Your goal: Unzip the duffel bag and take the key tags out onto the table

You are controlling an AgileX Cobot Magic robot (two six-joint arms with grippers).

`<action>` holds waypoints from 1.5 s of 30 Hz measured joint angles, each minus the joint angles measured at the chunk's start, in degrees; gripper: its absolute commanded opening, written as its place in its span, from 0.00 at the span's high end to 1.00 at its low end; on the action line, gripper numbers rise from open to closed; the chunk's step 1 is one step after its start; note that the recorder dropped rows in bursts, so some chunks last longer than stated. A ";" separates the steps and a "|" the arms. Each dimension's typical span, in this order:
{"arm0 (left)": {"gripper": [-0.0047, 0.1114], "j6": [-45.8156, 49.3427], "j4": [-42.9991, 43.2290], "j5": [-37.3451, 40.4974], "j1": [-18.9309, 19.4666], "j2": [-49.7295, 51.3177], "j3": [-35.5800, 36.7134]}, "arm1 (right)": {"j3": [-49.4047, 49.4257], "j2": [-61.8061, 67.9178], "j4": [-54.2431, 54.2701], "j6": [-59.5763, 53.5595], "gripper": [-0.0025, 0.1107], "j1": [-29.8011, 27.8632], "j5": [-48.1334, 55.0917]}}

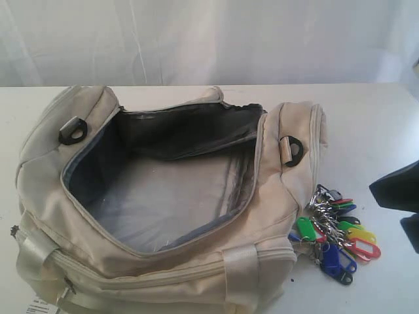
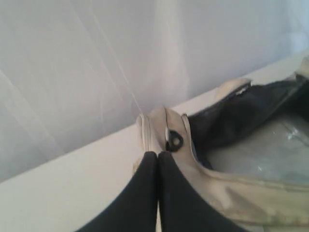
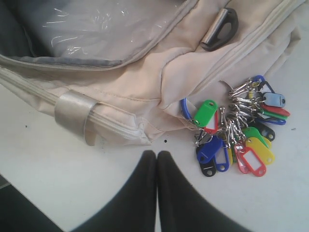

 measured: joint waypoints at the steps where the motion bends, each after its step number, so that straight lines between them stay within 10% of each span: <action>1: 0.96 0.00 0.03 -0.25 0.00 -0.15 1.75 | 0.00 0.00 0.00 0.00 0.98 0.00 0.00; 18: 0.96 0.00 4.13 -1.75 0.00 -0.36 27.80 | 0.00 0.00 0.00 0.00 0.98 0.00 -0.23; 26: 0.96 0.13 11.33 -17.51 0.00 -0.41 29.13 | 0.00 0.00 0.00 0.00 0.98 0.00 -0.23; 40: 0.96 -0.65 14.43 -15.12 0.00 -0.41 29.23 | 0.00 0.00 0.00 0.00 0.98 0.00 -0.23; 45: 0.96 -15.92 14.43 -13.52 0.00 -0.41 29.23 | 0.00 0.00 0.00 0.00 0.98 0.00 -0.23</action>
